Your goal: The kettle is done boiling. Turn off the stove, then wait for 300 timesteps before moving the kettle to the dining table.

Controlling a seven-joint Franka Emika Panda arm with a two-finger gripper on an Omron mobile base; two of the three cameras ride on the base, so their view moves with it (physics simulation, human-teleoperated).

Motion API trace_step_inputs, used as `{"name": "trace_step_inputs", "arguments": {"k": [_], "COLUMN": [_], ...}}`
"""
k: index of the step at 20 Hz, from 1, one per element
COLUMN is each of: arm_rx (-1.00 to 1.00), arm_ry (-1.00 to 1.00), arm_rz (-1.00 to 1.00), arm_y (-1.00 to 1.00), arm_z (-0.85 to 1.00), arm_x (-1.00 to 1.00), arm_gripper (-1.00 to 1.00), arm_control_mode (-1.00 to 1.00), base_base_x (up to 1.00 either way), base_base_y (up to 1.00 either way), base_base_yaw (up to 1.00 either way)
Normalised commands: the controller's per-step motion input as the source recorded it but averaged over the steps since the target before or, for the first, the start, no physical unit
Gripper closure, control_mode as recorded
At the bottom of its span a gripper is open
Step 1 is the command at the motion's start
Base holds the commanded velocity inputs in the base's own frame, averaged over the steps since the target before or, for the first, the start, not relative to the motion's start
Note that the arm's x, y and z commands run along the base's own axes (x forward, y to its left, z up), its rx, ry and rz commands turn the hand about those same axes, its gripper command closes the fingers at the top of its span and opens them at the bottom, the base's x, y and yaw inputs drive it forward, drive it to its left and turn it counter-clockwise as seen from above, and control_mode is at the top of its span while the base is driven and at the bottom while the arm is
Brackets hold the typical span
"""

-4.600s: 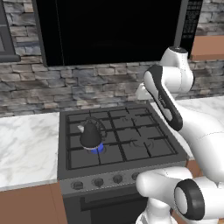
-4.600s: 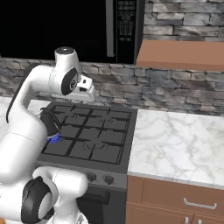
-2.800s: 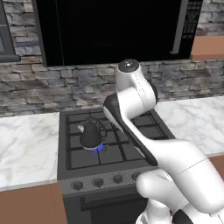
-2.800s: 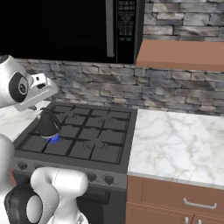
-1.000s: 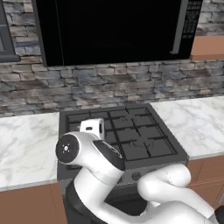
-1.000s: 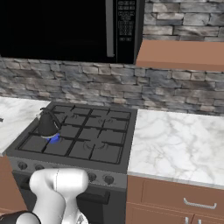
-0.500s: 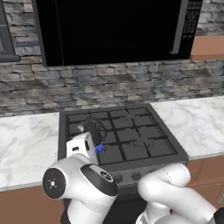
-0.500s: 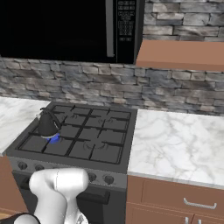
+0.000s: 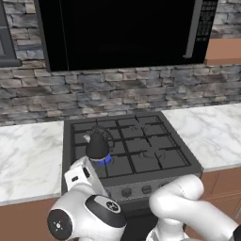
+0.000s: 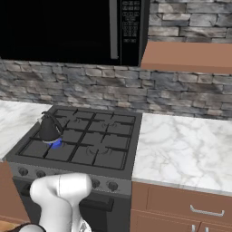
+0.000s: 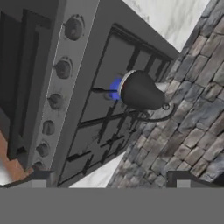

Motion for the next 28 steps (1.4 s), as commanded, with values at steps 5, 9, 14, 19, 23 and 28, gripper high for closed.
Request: {"name": "trace_step_inputs", "arguments": {"k": [5,9,14,19,23,28], "arm_rx": [-0.19,-0.17,-0.15,-0.12,-0.08,-0.09], "arm_ry": [-0.01,0.0,0.0,0.0,0.0,0.01], "arm_rz": [0.16,0.16,0.12,0.06,0.0,0.0], "arm_y": [0.01,0.0,0.0,0.01,0.0,0.05], "arm_z": [-0.26,-0.34,-0.4,-0.3,-0.41,-0.44], "arm_x": [0.0,0.0,0.0,0.06,0.15,0.16], "arm_gripper": [-1.0,-1.0,-1.0,-1.0,-1.0,-1.0], "arm_control_mode": [-1.0,-1.0,-1.0,-1.0,-1.0,-1.0], "base_base_x": [0.0,0.0,0.0,0.0,0.0,0.0], "base_base_y": [0.0,0.0,0.0,0.0,0.0,0.0], "base_base_yaw": [0.0,0.0,0.0,0.0,0.0,0.0]}}
